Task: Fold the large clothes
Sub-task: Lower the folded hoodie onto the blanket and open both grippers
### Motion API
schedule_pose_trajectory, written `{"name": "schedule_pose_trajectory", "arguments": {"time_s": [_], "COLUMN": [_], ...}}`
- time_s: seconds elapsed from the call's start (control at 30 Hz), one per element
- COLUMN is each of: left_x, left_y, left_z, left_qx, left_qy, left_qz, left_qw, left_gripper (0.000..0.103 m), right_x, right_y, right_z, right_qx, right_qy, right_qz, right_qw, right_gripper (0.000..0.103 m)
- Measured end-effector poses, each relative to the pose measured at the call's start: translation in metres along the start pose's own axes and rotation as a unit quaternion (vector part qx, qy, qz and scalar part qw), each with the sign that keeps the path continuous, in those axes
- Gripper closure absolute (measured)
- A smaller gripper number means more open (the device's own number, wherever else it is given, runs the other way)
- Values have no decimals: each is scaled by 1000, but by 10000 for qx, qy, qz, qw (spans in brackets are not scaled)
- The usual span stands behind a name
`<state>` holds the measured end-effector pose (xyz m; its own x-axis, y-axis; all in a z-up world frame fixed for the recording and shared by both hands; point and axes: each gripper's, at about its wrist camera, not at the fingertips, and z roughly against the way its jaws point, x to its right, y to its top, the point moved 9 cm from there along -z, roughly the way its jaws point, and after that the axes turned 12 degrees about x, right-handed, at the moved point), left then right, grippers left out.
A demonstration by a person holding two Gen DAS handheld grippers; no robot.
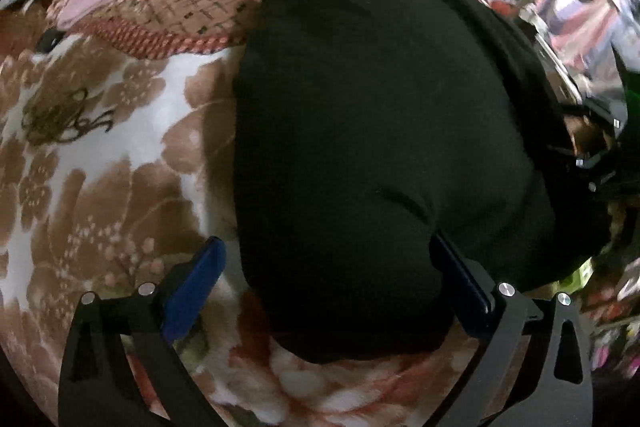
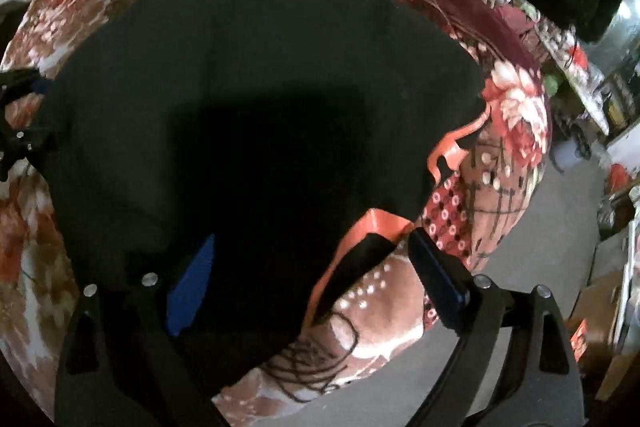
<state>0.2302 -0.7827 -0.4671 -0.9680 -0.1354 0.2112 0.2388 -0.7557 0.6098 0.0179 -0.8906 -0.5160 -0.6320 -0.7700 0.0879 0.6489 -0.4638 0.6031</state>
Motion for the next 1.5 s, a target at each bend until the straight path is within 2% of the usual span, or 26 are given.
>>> {"name": "schedule_pose_trajectory", "arguments": {"time_s": [0.1,0.17,0.3,0.4,0.53,0.57,0.63,0.67,0.73,0.8,0.87,0.93,1.03,1.1,1.13,1.2,1.33,1.4,1.5], "left_x": [-1,-1,4,-1,0,-3,-11,-13,-17,-17,-18,-19,-18,-16,-14,-12,-1,7,11], "left_y": [21,43,88,121,148,148,141,135,132,133,131,118,90,67,57,34,13,8,11], "left_z": [22,40,54,36,-10,-25,-51,-61,-63,-51,-21,10,36,46,46,39,28,21,23], "left_qx": [102,299,663,767,649,537,270,197,197,285,551,715,708,646,593,368,308,223,316], "left_qy": [149,230,302,413,467,535,648,558,391,413,495,419,468,546,555,618,632,885,1153], "left_qz": [-38,-203,-345,-341,-381,-388,-371,-276,-32,-20,28,285,392,330,281,220,137,-113,-118], "left_qw": [9998,9991,9967,9956,9961,9964,9968,9979,9990,9987,9973,9962,9956,9959,9963,9972,9974,9958,9928], "left_gripper": [6,6,6,6,6,6,4,4,4,6,6,6,6,6,6,6,5,5,4], "right_x": [7,12,28,58,88,93,109,117,128,126,118,96,53,24,10,-1,15,24,25], "right_y": [14,40,94,127,111,106,100,100,96,93,94,95,84,66,52,22,-21,-31,-30], "right_z": [17,33,40,11,-50,-57,-63,-64,-66,-61,-41,-7,32,42,43,33,24,26,30], "right_qx": [-67,110,537,669,164,156,237,302,358,417,561,767,843,671,560,296,2,-19,-40], "right_qy": [87,193,277,-14,-513,-419,-490,-551,-519,-414,-273,138,653,838,855,582,427,388,348], "right_qz": [-205,-312,-651,-998,-999,-1058,-1044,-964,-846,-954,-1103,-1414,-1459,-1397,-1293,-939,-1097,-1156,-1200], "right_qw": [9997,9993,9960,9928,9935,9934,9930,9934,9944,9937,9919,9869,9835,9844,9863,9934,9930,9925,9922], "right_gripper": [13,13,13,12,12,10,6,5,5,7,12,12,11,11,11,11,7,6,6]}}
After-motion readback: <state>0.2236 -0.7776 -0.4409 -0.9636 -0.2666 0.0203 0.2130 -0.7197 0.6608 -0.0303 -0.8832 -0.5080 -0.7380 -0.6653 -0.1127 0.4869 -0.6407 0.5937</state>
